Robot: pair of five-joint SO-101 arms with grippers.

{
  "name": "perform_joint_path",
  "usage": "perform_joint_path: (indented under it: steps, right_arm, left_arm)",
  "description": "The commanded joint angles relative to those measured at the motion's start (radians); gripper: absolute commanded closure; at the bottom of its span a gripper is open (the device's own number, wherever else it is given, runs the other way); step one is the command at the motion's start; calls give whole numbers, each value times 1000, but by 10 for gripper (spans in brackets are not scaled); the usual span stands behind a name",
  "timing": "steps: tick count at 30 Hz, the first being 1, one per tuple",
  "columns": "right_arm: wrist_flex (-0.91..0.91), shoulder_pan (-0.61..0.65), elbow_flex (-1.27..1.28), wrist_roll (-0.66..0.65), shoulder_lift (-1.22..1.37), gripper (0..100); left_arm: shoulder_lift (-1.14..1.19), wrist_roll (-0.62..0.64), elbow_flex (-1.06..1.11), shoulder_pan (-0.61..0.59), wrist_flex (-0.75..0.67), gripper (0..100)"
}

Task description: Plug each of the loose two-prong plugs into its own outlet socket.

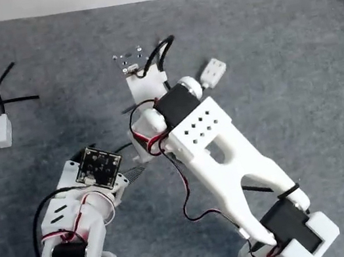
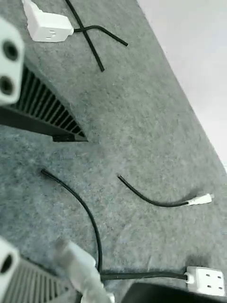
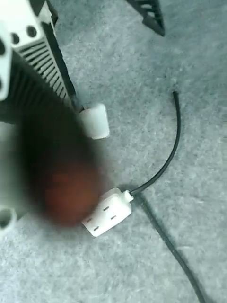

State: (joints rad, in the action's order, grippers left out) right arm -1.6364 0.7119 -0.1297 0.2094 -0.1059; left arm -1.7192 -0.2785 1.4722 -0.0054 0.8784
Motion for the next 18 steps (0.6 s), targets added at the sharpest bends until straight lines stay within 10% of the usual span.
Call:
perform_joint_path:
  steps: [1,18]
  right_arm:
    - [36,-18,-4,-6,-8,993]
    - [193,-283,433,-157,-31,993]
  left_arm:
    - [-10,-8,-4,-18,-6,611]
    - [-16,-14,-5,-117,-55,611]
